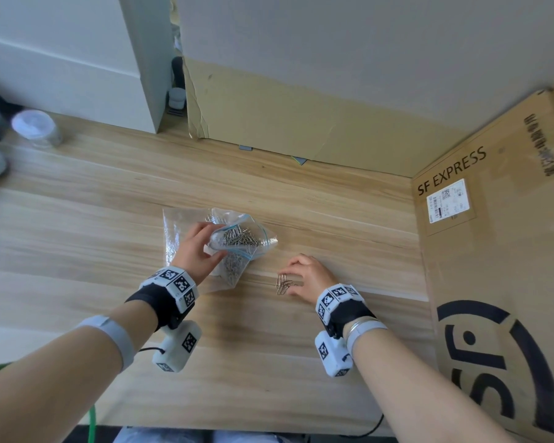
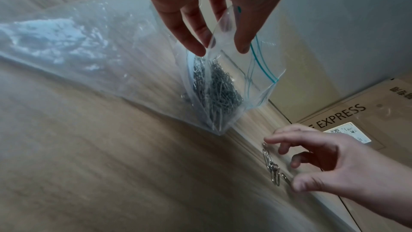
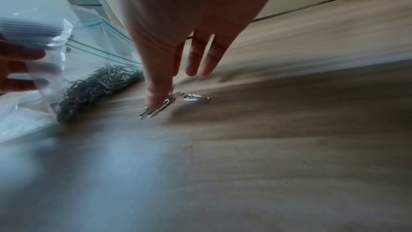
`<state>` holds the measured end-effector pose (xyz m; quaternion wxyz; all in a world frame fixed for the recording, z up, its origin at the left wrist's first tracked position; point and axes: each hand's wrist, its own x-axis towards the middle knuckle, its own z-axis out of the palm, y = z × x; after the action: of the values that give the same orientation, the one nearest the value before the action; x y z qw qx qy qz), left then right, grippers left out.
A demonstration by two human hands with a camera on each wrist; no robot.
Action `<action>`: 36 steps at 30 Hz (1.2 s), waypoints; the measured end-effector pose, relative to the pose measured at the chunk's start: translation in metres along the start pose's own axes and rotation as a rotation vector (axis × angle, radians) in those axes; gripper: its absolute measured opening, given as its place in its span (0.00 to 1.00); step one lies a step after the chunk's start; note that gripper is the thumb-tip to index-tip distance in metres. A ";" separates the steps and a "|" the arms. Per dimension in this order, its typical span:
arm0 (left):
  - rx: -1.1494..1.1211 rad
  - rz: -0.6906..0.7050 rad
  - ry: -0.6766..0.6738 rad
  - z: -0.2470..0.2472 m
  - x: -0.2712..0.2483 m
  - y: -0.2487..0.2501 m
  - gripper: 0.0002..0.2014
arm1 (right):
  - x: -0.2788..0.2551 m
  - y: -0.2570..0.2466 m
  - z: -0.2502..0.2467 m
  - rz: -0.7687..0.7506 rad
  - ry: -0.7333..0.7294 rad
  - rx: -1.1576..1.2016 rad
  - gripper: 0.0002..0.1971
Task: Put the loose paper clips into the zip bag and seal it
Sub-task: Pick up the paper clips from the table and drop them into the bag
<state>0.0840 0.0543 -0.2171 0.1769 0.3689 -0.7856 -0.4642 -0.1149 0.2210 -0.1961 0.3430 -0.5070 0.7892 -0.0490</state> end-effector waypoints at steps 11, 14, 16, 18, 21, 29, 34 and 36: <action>0.002 -0.001 -0.018 0.000 -0.001 -0.002 0.24 | 0.008 -0.007 0.010 -0.056 -0.018 -0.113 0.09; -0.002 -0.006 -0.014 0.000 -0.001 -0.001 0.24 | 0.009 -0.009 0.012 -0.050 0.009 -0.113 0.06; 0.001 -0.005 -0.013 0.000 0.000 -0.001 0.24 | 0.011 -0.011 0.011 -0.037 -0.002 -0.123 0.06; 0.004 -0.002 -0.010 0.001 0.000 -0.001 0.24 | 0.013 -0.014 0.009 -0.015 -0.011 -0.114 0.06; 0.003 -0.003 -0.010 0.001 0.002 -0.002 0.23 | 0.017 -0.019 0.007 0.026 -0.030 -0.117 0.07; -0.011 -0.002 -0.001 0.001 0.003 -0.003 0.24 | 0.018 -0.021 0.007 0.023 -0.049 -0.130 0.08; -0.006 -0.004 -0.005 0.000 0.003 -0.003 0.23 | 0.017 -0.024 0.008 0.011 -0.068 -0.169 0.09; 0.004 0.001 -0.008 0.000 0.004 -0.004 0.23 | 0.019 -0.026 0.008 0.018 -0.088 -0.202 0.08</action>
<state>0.0831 0.0501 -0.2206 0.1732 0.3671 -0.7874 -0.4638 -0.0943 0.1950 -0.2005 0.3250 -0.5334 0.7789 0.0562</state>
